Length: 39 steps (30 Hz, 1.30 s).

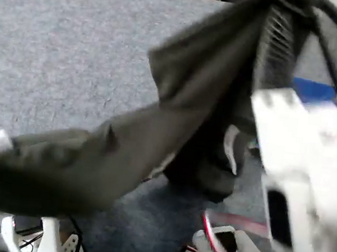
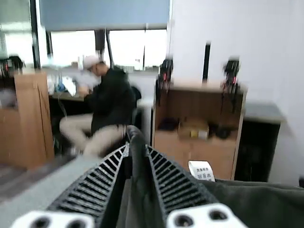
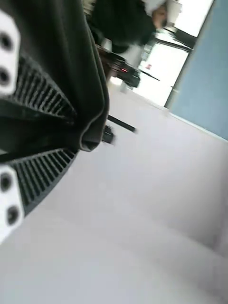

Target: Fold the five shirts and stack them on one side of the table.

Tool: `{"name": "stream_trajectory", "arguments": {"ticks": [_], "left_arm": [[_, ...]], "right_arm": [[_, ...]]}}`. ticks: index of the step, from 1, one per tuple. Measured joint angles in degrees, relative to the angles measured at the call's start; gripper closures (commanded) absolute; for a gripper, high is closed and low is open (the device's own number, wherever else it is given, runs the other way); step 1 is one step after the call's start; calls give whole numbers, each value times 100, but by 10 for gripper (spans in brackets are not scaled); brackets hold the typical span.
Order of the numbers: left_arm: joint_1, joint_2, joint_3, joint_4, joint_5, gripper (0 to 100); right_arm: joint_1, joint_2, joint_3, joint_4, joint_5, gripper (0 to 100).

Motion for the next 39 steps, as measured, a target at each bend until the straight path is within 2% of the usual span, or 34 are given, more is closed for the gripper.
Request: {"name": "stream_trajectory", "arguments": {"ticks": [3, 6, 9, 13, 16, 18, 21, 27, 32, 35, 39], "left_arm": [[0, 378, 1073, -545, 97, 981], [0, 870, 2338, -1679, 369, 981], [0, 1371, 3833, -3437, 633, 981], [0, 2338, 5723, -6365, 747, 981], [9, 3130, 6251, -8264, 756, 981], [9, 3657, 6233, -9011, 765, 981], [0, 4484, 5952, -9327, 765, 981], [0, 6066, 4879, -9398, 765, 981], [0, 6523, 4695, -9371, 765, 981], [9, 6523, 4695, -9029, 765, 981], [185, 6365, 4923, -7965, 774, 981]], "right_arm": [[0, 404, 747, -484, -9, 996], [0, 862, 1556, -1292, -185, 996], [18, 1495, 2251, -2312, -237, 996], [176, 2708, 2558, -3719, -237, 996], [281, 3763, 2338, -4264, -237, 996], [334, 4545, 1916, -4325, -237, 996], [343, 5714, 958, -4343, -237, 996], [343, 7974, -1591, -4343, -237, 996], [369, 9275, -3332, -3710, -237, 996], [492, 9609, -4018, -3051, -246, 996], [624, 9600, -4677, -2048, -369, 995]]}}
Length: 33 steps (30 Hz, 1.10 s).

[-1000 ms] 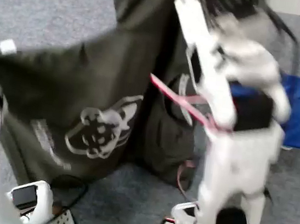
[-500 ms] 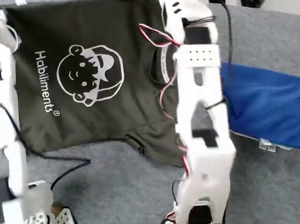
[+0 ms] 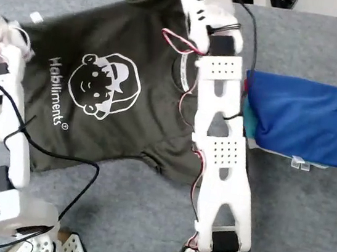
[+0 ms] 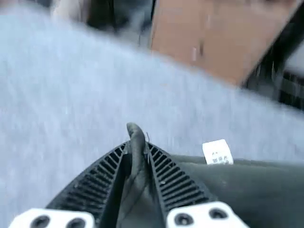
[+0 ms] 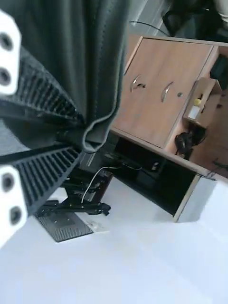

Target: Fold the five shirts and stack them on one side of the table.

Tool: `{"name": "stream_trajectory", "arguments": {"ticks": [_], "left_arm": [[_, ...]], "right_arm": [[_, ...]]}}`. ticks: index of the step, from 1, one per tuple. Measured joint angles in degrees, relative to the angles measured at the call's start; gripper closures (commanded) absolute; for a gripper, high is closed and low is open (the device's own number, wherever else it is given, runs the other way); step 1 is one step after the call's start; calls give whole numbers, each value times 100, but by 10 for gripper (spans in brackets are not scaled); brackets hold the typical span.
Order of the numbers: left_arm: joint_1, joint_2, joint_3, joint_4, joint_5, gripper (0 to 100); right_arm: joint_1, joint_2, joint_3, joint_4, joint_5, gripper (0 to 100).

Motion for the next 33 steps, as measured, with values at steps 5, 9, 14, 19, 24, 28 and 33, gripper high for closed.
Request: {"name": "stream_trajectory", "arguments": {"ticks": [5, 9, 14, 19, 24, 28, 33], "left_arm": [[18, -589, 334, 1125, 0, 981], [18, -1090, 651, 1785, 0, 981], [9, -1749, 985, 2400, 18, 981], [9, -2497, 1459, 2927, 35, 981], [-35, -3051, 2382, 2848, 0, 981], [-132, -3200, 3095, 2796, -114, 981], [-299, -3349, 3288, 2787, -149, 981]], "right_arm": [[18, -132, -44, 1626, -44, 995], [70, -255, -62, 2963, -62, 996], [79, -396, -141, 4281, -79, 996], [79, -782, -141, 5284, -44, 996], [176, -1055, -141, 5565, 308, 996], [176, -1398, 105, 5565, 527, 996], [185, -2119, 1503, 5565, 607, 996]]}}
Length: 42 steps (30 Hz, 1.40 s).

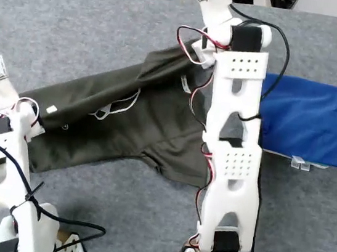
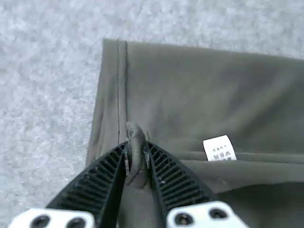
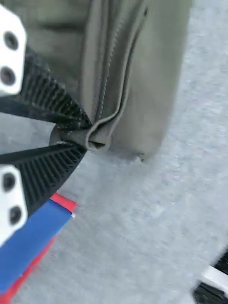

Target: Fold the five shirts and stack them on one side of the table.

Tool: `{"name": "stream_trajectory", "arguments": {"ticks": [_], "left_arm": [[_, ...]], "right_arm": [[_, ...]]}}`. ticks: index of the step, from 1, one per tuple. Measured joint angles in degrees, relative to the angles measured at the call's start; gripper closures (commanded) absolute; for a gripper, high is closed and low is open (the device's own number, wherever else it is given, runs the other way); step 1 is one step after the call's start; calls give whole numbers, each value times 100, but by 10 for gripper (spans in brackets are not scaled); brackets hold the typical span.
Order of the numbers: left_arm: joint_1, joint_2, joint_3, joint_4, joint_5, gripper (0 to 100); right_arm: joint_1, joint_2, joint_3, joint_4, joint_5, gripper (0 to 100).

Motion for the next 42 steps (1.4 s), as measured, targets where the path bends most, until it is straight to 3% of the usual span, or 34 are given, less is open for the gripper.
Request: {"name": "stream_trajectory", "arguments": {"ticks": [6, 16, 24, 31, 42], "left_arm": [[97, -88, -105, 721, -563, 981], [114, -88, -105, 1011, -642, 981], [79, -123, -448, 1644, -888, 981], [738, -141, 62, 1653, -888, 981], [-141, -141, 70, 1653, -1468, 981]], "right_arm": [[-18, -1371, 2127, -44, 299, 996], [123, -1820, 4492, -721, 457, 996], [114, -3077, 7077, -2171, 554, 996], [352, -3780, 8993, -3499, 431, 996], [571, -4949, 10699, -3956, 747, 996]]}}
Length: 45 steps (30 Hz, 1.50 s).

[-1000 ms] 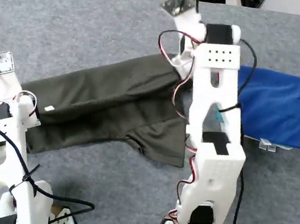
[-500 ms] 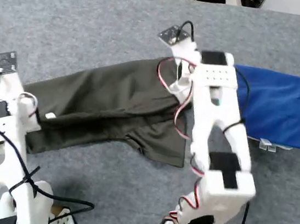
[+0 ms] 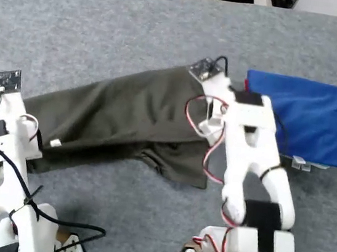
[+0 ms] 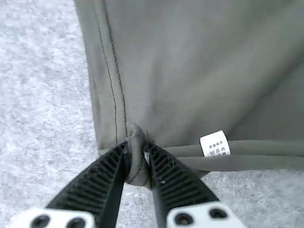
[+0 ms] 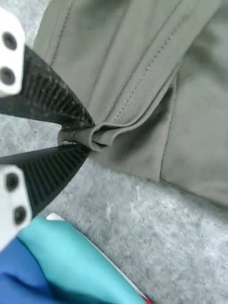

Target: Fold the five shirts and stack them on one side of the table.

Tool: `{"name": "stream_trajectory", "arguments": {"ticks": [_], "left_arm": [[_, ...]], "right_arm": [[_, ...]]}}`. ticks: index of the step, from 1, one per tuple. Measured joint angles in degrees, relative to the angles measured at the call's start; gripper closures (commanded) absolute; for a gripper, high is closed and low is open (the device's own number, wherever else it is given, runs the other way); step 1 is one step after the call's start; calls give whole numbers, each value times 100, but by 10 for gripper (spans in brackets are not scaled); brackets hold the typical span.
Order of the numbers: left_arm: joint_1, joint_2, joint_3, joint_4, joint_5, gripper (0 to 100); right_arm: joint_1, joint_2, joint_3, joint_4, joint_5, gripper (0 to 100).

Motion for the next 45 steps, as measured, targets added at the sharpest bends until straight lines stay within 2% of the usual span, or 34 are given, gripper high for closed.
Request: {"name": "stream_trajectory", "arguments": {"ticks": [11, 13, 17, 19, 24, 26, 28, 30, 31, 34, 37, 41, 45], "left_arm": [[158, 0, 422, -9, -18, 979], [158, 0, 448, -9, -18, 950], [158, 0, 457, 44, -18, 849], [158, 0, 440, 211, -18, 847], [158, 0, -123, 1002, 246, 847], [158, 0, -527, 1389, 273, 853], [53, 0, -1064, 1714, 299, 919], [-70, 0, -1723, 1855, 536, 988], [-114, 0, -2031, 1829, 738, 965], [-141, 132, -2418, 1284, 1327, 983], [-149, 695, -2180, 229, 1714, 980], [-167, 1890, -1802, -1029, 1829, 980], [-193, 3147, -1811, -1618, 1864, 980]], "right_arm": [[0, -246, 554, -325, 18, 988], [0, -246, 580, -404, 18, 928], [0, -246, 580, -413, 18, 725], [0, -387, 580, -290, 167, 698], [0, -1213, 580, 79, 352, 775], [0, -1574, 580, 176, 352, 872], [0, -1793, 554, 193, 352, 998], [-44, -1785, 369, 158, 229, 959], [-149, -1697, 211, 132, 158, 951], [-651, -1037, -422, 114, -79, 981], [-1134, -26, -1196, 114, -360, 995], [-1495, 1556, -2215, 246, -624, 995], [-1591, 3007, -3156, 554, -800, 995]]}}
